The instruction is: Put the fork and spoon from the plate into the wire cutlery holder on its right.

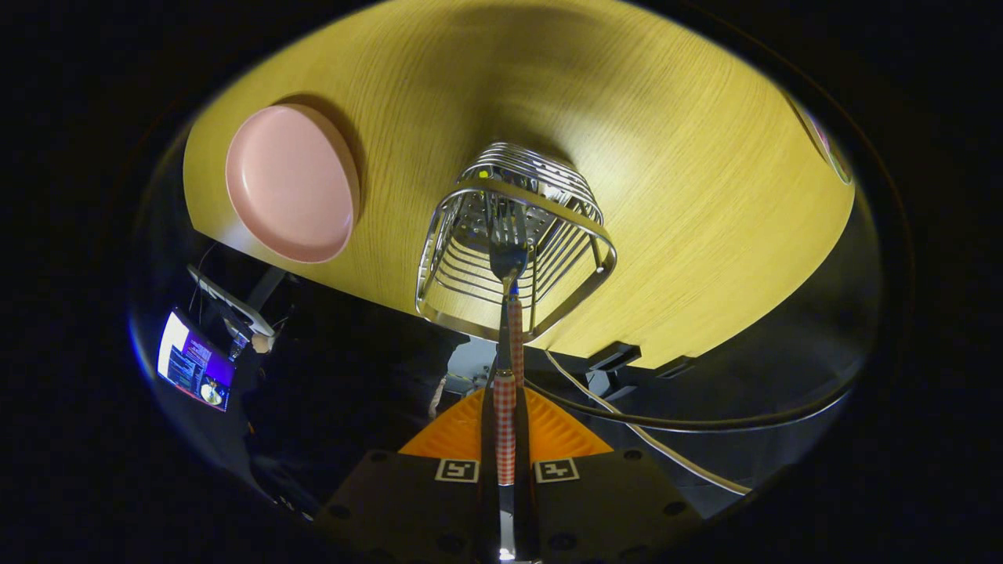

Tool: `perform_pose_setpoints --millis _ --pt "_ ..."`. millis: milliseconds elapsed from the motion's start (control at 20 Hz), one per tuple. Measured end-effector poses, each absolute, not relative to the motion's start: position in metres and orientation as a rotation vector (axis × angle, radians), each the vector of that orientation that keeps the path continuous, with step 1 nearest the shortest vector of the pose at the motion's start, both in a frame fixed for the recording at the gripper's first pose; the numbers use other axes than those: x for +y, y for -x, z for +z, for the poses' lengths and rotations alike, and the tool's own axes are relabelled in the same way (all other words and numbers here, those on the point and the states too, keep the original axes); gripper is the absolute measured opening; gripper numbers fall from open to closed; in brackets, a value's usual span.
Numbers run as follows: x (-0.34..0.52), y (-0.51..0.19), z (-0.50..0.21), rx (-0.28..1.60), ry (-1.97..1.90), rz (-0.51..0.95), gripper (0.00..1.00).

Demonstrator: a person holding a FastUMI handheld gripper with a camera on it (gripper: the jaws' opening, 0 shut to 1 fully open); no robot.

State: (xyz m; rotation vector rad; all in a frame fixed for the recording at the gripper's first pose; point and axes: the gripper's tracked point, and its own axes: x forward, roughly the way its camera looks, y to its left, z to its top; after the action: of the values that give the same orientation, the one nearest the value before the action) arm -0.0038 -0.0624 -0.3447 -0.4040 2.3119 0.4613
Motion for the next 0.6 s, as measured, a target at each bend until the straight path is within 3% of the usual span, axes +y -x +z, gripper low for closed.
perform_pose_setpoints --millis 200,600 --pt "-0.059 0.001 -0.353 2.303 0.386 0.471 0.13" --pt "-0.051 -0.011 -0.355 2.116 0.331 0.510 0.53"
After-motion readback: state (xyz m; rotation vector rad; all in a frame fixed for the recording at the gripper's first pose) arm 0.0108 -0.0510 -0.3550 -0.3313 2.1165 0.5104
